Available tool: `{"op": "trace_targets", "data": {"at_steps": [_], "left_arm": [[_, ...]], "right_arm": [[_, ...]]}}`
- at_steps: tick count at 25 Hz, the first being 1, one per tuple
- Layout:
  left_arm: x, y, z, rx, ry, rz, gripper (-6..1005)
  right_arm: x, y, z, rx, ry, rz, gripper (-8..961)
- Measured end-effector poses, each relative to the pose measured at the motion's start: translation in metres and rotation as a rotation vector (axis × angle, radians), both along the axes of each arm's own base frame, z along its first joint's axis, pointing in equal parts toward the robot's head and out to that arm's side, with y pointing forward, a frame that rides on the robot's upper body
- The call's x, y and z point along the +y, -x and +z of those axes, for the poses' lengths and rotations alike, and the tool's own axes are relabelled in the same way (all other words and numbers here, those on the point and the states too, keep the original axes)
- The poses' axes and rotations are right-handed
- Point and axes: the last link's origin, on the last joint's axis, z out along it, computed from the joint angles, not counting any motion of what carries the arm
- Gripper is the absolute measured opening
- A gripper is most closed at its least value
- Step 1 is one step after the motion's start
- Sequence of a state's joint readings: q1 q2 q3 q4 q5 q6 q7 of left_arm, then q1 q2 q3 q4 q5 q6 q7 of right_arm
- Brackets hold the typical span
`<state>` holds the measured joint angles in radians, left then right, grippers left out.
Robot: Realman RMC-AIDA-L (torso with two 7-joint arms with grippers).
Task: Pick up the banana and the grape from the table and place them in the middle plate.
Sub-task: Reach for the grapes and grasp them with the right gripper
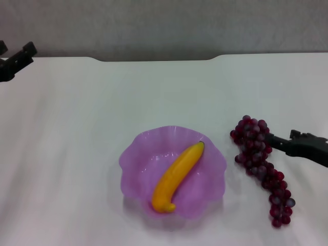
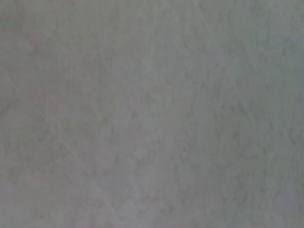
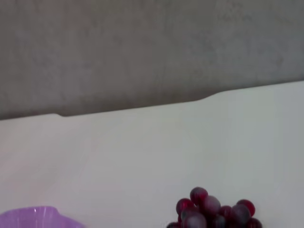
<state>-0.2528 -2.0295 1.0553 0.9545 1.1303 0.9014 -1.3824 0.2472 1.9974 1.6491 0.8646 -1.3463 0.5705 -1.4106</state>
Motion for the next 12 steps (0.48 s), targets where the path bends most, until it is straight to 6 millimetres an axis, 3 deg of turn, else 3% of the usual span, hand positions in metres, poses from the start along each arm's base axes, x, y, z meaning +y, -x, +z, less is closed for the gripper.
{"op": "trace_targets", "data": {"at_steps": [12], "left_arm": [[-0.001, -0.004, 0.002, 0.002, 0.001, -0.018, 877]], "right_arm": [[0.007, -0.004, -0.014, -0.016, 0.052, -0.017, 876]]}}
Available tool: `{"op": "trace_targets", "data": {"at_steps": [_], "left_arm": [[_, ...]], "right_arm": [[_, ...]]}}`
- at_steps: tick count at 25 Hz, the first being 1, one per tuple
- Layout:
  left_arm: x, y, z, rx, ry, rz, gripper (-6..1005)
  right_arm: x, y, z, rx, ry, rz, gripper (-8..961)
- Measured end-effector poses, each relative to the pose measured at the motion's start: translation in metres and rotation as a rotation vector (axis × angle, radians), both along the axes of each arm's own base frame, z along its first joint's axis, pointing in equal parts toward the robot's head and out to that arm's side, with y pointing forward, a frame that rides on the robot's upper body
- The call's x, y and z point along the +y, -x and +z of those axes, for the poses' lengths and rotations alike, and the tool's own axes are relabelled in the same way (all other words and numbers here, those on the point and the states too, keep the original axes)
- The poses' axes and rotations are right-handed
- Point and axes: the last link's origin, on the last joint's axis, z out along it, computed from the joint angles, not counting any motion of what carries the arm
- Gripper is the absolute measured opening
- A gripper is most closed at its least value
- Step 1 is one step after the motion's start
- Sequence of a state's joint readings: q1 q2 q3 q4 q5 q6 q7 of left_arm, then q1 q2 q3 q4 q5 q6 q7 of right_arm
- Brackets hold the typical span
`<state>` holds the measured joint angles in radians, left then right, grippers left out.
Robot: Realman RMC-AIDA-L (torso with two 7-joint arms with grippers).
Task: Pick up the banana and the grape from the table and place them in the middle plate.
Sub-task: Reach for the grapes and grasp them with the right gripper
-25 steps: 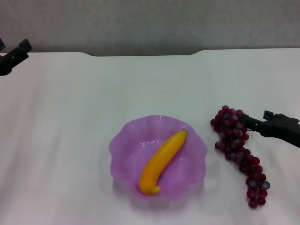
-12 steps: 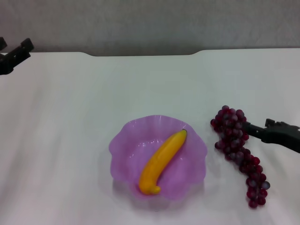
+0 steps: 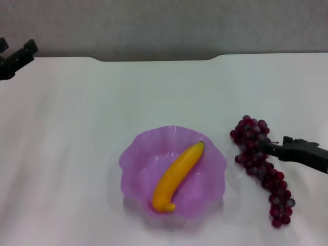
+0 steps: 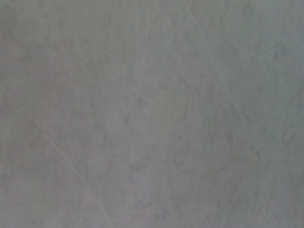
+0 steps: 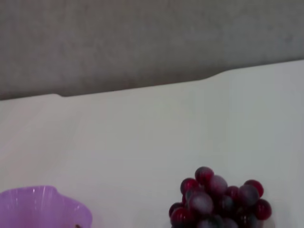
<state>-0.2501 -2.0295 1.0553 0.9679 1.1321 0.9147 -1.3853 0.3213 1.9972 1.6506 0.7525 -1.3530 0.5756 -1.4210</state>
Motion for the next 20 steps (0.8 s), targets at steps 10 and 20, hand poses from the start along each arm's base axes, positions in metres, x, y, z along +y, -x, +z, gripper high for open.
{"op": "trace_targets", "data": {"at_steps": [10, 20], "left_arm": [[0.0, -0.003, -0.001, -0.002, 0.005, -0.013, 877], [0.0, -0.005, -0.001, -0.006, 0.01, -0.024, 876]], "right_arm": [[0.007, 0.007, -0.008, -0.023, 0.043, 0.028, 865], [0.009, 0.012, -0.016, -0.035, 0.086, 0.051, 842]]}}
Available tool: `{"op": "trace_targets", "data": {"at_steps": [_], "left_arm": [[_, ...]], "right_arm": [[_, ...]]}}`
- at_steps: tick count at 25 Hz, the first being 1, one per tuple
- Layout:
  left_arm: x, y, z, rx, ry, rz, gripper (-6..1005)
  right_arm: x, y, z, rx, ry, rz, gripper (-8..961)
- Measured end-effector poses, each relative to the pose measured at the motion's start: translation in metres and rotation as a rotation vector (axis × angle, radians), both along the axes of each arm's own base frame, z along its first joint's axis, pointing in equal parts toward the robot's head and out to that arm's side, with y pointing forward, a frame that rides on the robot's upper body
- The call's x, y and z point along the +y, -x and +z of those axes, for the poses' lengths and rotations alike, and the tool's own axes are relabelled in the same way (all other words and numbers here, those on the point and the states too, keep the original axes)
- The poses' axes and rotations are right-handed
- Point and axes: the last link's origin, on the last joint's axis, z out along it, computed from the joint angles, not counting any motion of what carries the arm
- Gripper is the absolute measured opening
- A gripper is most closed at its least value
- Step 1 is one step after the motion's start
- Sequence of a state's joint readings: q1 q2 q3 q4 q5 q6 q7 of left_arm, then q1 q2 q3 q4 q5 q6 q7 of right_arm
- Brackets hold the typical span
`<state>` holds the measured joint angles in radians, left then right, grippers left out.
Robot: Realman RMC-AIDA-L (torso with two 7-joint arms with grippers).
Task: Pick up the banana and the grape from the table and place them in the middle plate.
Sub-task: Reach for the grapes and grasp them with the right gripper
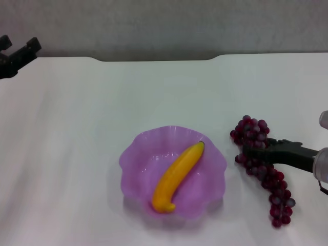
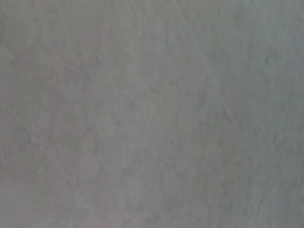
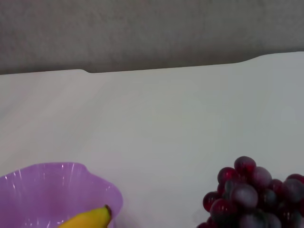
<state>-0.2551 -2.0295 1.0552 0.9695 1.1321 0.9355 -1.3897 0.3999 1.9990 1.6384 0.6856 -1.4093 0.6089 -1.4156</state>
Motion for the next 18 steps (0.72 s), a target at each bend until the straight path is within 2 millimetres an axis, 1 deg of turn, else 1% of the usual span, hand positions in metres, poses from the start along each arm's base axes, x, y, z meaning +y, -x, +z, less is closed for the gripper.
{"op": "trace_targets", "data": {"at_steps": [10, 18], "left_arm": [[-0.0006, 0.0006, 0.0002, -0.003, 0.002, 0.001, 876], [0.0006, -0.0012, 0.0004, -0.003, 0.002, -0.004, 876]], "right_arm": [[-0.0025, -0.0026, -0.0007, 0.009, 0.001, -0.016, 818], [-0.0053, -0.0102, -0.0029, 0.009, 0.01, -0.047, 799]]}}
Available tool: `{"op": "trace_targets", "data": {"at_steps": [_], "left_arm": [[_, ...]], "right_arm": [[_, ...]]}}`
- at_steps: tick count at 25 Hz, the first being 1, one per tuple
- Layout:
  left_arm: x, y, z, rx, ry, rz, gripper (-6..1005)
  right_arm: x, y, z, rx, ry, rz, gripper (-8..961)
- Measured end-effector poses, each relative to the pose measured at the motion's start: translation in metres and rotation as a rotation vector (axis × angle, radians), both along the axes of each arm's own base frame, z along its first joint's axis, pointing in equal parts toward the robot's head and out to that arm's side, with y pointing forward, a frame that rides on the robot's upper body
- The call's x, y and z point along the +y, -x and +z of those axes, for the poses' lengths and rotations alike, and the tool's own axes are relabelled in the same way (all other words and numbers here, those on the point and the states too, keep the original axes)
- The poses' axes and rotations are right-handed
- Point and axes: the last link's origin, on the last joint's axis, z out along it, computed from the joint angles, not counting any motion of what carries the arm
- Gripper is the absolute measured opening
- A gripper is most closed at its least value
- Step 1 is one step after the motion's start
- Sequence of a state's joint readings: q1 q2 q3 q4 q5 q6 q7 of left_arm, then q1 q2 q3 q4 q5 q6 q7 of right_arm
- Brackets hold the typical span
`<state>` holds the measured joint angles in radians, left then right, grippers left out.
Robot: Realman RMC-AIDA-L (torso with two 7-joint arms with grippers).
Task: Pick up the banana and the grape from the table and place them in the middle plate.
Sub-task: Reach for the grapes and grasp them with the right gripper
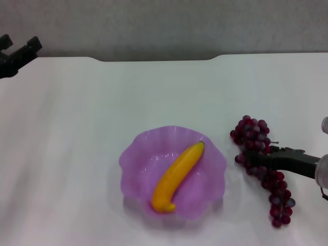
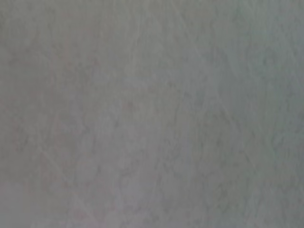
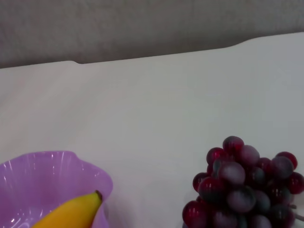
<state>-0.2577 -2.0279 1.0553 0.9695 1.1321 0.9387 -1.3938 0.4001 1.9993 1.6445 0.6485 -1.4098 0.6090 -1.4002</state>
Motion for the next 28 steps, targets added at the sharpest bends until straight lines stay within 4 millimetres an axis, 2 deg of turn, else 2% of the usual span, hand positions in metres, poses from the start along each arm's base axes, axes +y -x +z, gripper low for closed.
{"op": "trace_targets", "data": {"at_steps": [28], "left_arm": [[-0.0015, -0.0029, 0.0014, 0.0, 0.001, -0.016, 876]], "right_arm": [[0.0026, -0.0033, -0.0042, -0.009, 0.018, -0.02, 732]]}}
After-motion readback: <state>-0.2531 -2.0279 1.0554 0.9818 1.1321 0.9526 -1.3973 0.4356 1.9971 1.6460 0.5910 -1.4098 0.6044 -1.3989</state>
